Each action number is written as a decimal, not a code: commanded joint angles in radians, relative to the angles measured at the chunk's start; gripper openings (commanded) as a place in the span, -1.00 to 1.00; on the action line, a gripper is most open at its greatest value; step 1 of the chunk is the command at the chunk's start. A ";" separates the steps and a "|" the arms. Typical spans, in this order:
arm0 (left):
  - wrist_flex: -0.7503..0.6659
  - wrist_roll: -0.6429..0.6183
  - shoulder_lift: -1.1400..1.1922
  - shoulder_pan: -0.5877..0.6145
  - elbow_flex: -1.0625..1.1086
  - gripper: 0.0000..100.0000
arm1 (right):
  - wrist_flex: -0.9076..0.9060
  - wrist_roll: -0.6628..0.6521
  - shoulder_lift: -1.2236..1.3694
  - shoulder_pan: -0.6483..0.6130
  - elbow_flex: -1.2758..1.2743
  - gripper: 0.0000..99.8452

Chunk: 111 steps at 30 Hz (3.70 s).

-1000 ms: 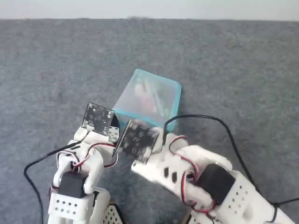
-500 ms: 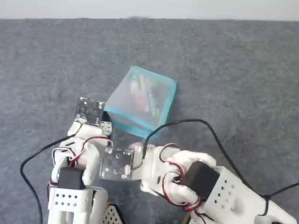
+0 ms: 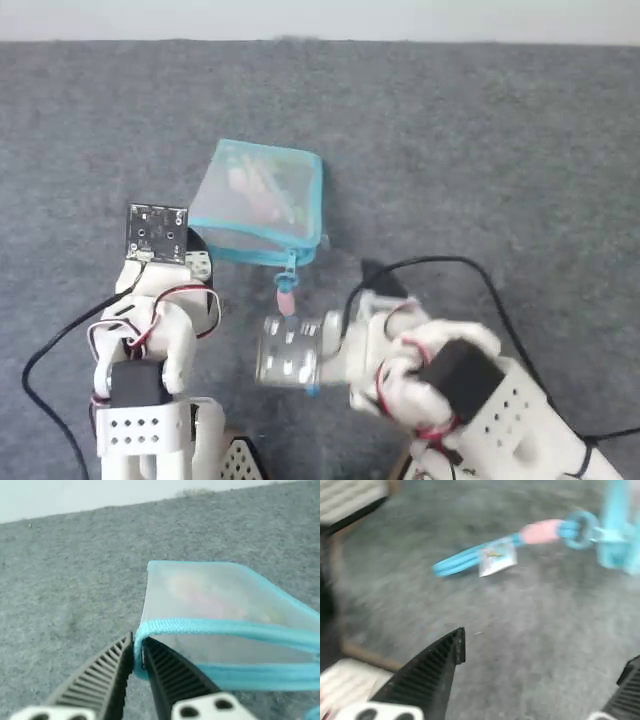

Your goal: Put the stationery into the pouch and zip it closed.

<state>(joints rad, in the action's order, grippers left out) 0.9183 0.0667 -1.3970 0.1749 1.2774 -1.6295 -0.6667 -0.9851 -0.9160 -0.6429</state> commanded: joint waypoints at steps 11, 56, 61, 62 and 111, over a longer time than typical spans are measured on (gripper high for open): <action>0.021 -0.021 0.014 -0.011 -0.097 -0.98 | 0.719 0.198 0.082 0.104 -0.218 -0.10; 0.026 -0.020 0.014 -0.035 -0.085 -0.98 | 0.857 0.140 0.496 0.197 0.000 -0.56; 0.026 -0.020 0.014 -0.035 -0.085 -0.98 | 0.857 0.132 0.499 0.194 -0.002 -0.69; 0.026 -0.020 0.014 -0.035 -0.085 -0.98 | 0.857 0.133 0.499 0.194 -0.002 -0.72; 0.292 0.072 -0.098 -0.394 -0.183 -0.50 | 0.478 0.482 0.489 0.257 0.368 -0.98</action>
<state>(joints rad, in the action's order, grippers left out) 1.2114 0.1266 -1.5443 -0.1995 1.0994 -1.1385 -0.1926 -0.4818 -0.6015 -0.3514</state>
